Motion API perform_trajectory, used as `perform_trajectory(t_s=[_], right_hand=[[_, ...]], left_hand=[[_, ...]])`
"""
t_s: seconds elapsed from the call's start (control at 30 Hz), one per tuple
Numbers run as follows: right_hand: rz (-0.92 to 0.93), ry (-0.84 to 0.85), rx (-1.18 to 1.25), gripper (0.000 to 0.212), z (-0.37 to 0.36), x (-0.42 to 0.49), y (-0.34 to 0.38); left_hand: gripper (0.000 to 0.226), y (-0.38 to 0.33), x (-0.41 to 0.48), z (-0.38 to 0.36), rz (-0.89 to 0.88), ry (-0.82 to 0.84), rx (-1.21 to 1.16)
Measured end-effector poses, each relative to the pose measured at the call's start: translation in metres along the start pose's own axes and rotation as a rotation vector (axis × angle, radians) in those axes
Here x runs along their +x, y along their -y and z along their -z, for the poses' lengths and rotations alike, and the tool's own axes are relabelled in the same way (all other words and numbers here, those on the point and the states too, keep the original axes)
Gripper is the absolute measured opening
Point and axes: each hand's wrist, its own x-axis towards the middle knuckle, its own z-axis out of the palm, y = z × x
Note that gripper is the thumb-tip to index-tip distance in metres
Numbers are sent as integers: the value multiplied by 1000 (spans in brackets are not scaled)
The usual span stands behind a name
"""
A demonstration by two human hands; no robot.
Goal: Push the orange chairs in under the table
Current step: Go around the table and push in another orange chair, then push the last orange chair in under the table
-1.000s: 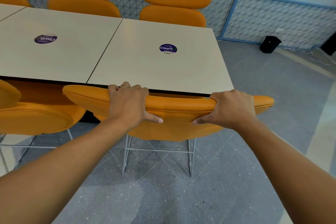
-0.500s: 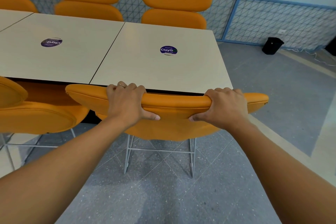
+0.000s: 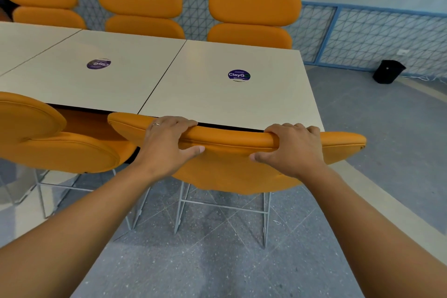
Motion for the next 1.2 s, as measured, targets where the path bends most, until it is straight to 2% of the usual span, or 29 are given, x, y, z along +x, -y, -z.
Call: perform_trajectory(t_s=[0.23,0.5,0.9,1.2], right_hand=[[87,-24,227,52,16,-9,44],[184,6,408,43,14,-26,134],[303,169,412,46,-40,-60,337],[367,187,415,45,-53,-53,448]], left_hand=[[47,9,-26,26,40,-77,-78],[46,81,-79,76,141,-103,-61],[33,245,-193,165,236,-120,-66],[31,330,-225,221,294,-153,-42]])
